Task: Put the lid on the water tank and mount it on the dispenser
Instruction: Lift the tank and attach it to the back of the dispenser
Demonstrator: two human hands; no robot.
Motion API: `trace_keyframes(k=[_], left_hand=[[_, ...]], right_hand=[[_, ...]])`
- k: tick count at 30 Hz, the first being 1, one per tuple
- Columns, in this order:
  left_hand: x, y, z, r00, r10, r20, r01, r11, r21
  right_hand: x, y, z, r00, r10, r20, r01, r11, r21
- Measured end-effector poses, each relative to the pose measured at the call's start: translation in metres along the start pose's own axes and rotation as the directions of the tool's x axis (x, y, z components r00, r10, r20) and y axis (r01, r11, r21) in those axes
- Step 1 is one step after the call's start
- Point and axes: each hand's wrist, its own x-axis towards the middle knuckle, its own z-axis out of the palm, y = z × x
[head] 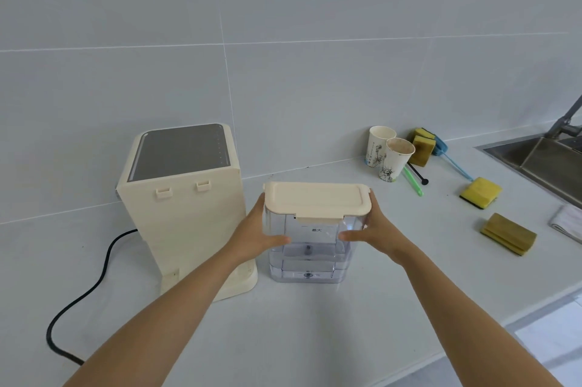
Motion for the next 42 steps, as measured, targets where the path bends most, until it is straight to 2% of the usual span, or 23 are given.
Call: trace_keyframes(k=[3, 7, 11, 20, 22, 24, 31, 33, 35, 42], left_hand=[[0.005, -0.001, 0.009, 0.993, -0.092, 0.068, 0.096, 0.993, -0.068], [0.012, -0.002, 0.010, 0.988, -0.150, 0.045, 0.151, 0.988, -0.033], [0.014, -0.003, 0.010, 0.987, -0.153, 0.038, 0.155, 0.987, -0.032], [-0.010, 0.005, -0.002, 0.988, -0.155, -0.012, 0.153, 0.982, -0.112], [-0.018, 0.013, -0.015, 0.980, -0.196, -0.035, 0.191, 0.976, -0.108], [-0.066, -0.005, -0.076, 0.903, -0.293, -0.314, 0.240, 0.951, -0.197], [-0.086, 0.011, -0.104, 0.907, -0.309, -0.286, 0.269, 0.948, -0.171], [-0.100, -0.004, -0.149, 0.874, -0.345, -0.342, 0.296, 0.937, -0.187], [-0.104, -0.003, -0.160, 0.881, -0.346, -0.323, 0.298, 0.936, -0.190], [-0.104, 0.001, -0.171, 0.872, -0.371, -0.319, 0.304, 0.922, -0.242]], right_hand=[[0.002, 0.012, 0.008, 0.999, 0.039, 0.003, -0.039, 0.999, -0.009], [0.008, 0.020, 0.013, 0.997, 0.080, -0.022, -0.081, 0.996, -0.048], [0.012, 0.024, 0.010, 0.987, 0.130, -0.096, -0.140, 0.983, -0.115], [0.008, 0.006, 0.014, 0.982, 0.156, -0.107, -0.174, 0.967, -0.184], [0.007, -0.015, 0.016, 0.987, 0.134, -0.087, -0.149, 0.967, -0.208], [0.037, -0.067, 0.077, 0.987, 0.059, 0.153, -0.012, 0.956, -0.292], [0.027, -0.100, 0.081, 0.990, -0.012, 0.142, 0.054, 0.953, -0.299], [0.047, -0.125, 0.127, 0.976, -0.053, 0.211, 0.114, 0.951, -0.288], [0.044, -0.134, 0.134, 0.966, -0.091, 0.241, 0.156, 0.950, -0.270], [0.048, -0.141, 0.142, 0.966, -0.074, 0.249, 0.137, 0.960, -0.243]])
